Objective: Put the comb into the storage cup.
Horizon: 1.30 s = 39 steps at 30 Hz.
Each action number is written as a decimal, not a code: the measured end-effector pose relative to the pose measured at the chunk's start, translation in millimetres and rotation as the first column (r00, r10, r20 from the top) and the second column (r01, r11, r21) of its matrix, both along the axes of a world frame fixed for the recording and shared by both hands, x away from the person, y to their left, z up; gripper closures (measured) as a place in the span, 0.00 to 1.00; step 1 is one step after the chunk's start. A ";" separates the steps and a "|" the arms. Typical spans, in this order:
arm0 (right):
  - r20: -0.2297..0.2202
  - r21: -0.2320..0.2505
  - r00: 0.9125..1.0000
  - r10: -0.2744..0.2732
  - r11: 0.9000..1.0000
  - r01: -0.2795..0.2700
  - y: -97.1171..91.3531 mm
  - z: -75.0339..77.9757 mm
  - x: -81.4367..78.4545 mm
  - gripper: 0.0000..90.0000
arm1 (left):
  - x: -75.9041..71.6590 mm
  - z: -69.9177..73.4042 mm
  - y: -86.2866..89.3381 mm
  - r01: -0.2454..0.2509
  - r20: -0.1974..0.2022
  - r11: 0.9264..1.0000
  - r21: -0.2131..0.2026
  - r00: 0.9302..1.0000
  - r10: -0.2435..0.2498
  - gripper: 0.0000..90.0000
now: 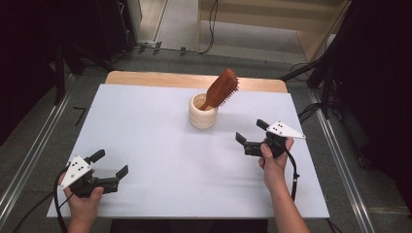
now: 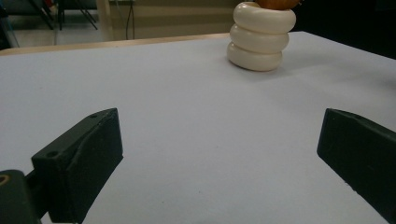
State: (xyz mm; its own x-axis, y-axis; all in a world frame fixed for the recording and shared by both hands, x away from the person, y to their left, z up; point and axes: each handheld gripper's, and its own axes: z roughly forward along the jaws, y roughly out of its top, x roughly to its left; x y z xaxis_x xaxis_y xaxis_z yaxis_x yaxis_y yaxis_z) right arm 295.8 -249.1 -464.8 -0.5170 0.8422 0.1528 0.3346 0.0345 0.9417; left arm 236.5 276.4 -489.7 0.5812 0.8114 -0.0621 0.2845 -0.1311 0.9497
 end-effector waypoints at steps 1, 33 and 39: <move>-0.001 -0.002 1.000 -0.002 1.000 0.002 -1.4 -0.3 -1.3 0.00 | 0.0 0.0 0.0 0.001 0.000 1.000 -0.001 1.000 -0.001 0.00; 0.010 -0.012 0.999 -0.036 0.999 0.036 -50.2 -16.0 -49.1 0.00 | -0.3 -0.4 -0.2 -0.002 0.000 1.000 0.000 1.000 0.002 0.00; 0.004 -0.021 0.999 -0.040 0.999 0.040 -56.0 -20.6 -56.7 0.00 | -0.3 -0.4 0.1 -0.001 -0.001 1.000 -0.002 1.000 0.001 0.00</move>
